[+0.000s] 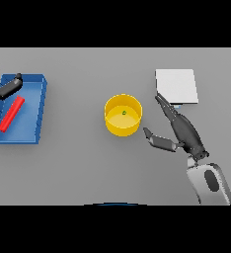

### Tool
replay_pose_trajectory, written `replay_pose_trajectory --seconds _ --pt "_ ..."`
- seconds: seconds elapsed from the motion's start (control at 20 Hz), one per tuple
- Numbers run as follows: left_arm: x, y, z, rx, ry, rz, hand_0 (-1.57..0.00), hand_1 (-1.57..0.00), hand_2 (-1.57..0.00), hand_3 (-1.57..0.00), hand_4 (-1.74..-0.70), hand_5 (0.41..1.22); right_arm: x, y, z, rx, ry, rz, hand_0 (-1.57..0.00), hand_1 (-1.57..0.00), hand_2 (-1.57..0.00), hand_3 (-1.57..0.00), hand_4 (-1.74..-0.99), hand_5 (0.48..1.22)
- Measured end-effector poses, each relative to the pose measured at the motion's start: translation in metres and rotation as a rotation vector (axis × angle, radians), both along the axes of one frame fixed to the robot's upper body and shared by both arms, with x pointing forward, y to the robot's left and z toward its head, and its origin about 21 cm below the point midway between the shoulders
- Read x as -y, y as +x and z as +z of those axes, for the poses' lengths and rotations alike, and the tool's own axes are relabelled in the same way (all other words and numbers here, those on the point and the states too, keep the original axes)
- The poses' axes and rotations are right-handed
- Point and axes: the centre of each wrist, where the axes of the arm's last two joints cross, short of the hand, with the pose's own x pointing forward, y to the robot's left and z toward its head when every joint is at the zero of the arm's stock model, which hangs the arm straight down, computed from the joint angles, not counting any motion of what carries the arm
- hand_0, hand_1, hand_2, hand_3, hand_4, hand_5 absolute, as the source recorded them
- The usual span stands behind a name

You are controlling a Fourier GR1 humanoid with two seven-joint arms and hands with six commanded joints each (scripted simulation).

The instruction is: Pick up the red beaker and tilt it to pour out 1 green nut into yellow bowl. Pick up the yellow bowl and place it on the metallic measuring scale.

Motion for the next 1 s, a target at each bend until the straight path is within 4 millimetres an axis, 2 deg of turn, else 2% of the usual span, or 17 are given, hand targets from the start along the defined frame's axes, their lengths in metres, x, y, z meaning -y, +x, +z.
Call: replay_pose_trajectory --seconds 0.2,0.35,0.65,0.75,0.85,1.0 --pt "0.001 0.001 -0.004 -0.006 0.004 0.001 0.00 0.00 0.00 0.00 -0.80 0.708 -0.006 0.022 0.018 0.056 -0.296 0.124 0.00 0.00 0.00 0.00 -1.278 0.669" --pt "0.002 0.004 0.000 0.002 0.008 0.001 0.00 0.00 0.00 0.00 -0.79 0.719 -0.021 0.036 0.025 0.078 -0.475 0.228 0.00 0.00 0.00 0.00 -1.270 0.664" --pt "0.005 0.004 -0.002 -0.014 0.010 -0.005 0.00 0.00 0.00 0.00 -0.80 0.720 -0.043 0.058 0.037 0.081 -0.610 0.388 0.00 0.00 0.00 0.00 -1.276 0.670" --pt "0.004 0.001 0.000 -0.003 0.010 -0.018 0.00 0.00 0.00 0.00 -0.80 0.717 -0.043 0.065 0.035 0.069 -0.670 0.445 0.00 0.00 0.00 0.00 -1.269 0.683" --pt "0.001 0.002 0.000 -0.006 0.010 -0.011 0.00 0.00 0.00 0.00 -0.79 0.717 -0.056 0.070 0.033 0.065 -0.691 0.504 0.00 0.00 0.00 0.00 -1.255 0.686" --pt "0.004 0.002 0.001 -0.010 0.011 -0.012 0.00 0.00 0.00 0.00 -0.80 0.725 -0.063 0.080 0.028 0.037 -0.731 0.540 0.00 0.00 0.00 0.00 -1.244 0.685"
